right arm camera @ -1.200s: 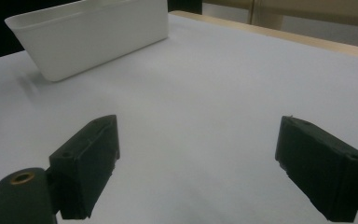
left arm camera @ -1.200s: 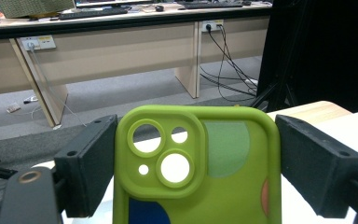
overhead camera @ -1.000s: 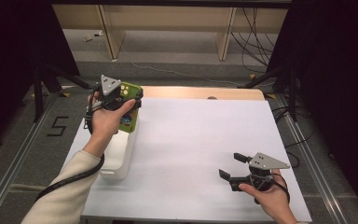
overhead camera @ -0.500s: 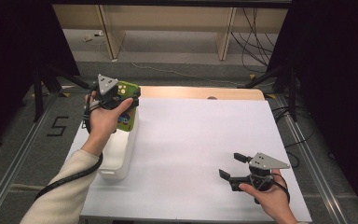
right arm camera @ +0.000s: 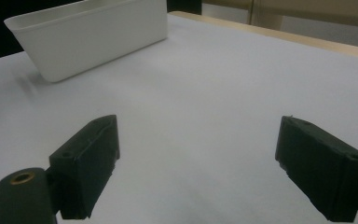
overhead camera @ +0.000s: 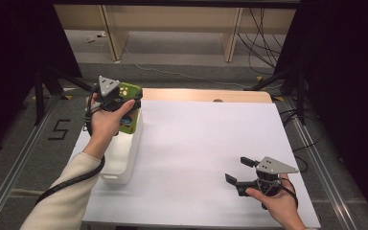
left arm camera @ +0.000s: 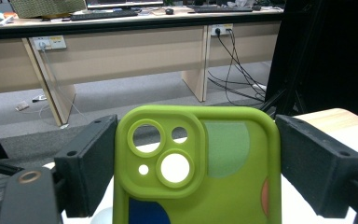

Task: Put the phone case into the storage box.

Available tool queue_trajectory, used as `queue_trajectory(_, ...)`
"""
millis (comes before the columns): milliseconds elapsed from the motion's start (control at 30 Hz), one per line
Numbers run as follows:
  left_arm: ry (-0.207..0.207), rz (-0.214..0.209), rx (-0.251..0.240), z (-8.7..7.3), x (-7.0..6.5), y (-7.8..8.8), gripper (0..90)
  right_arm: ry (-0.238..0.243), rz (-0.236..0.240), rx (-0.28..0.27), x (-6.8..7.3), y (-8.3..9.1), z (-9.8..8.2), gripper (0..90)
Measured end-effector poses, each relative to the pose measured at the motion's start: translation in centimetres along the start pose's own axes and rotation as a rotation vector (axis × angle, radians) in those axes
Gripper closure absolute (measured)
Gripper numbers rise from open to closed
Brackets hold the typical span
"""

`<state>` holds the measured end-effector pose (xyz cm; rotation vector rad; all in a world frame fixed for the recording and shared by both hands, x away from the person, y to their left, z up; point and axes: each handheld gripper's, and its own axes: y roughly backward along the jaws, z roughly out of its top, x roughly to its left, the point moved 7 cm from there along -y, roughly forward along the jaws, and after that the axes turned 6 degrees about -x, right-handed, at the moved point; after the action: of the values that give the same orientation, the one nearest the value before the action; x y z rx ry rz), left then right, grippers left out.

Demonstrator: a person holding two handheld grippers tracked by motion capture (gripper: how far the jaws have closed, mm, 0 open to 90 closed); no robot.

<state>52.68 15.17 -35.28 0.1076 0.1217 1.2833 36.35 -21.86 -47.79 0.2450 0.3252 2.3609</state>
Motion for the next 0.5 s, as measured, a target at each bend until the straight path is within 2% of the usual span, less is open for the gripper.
queue_trajectory(500,0.016,0.013,-0.003,-0.07,0.78,-0.45,16.3,0.001,-0.001,-0.001,-0.03,0.00,0.00,14.6)
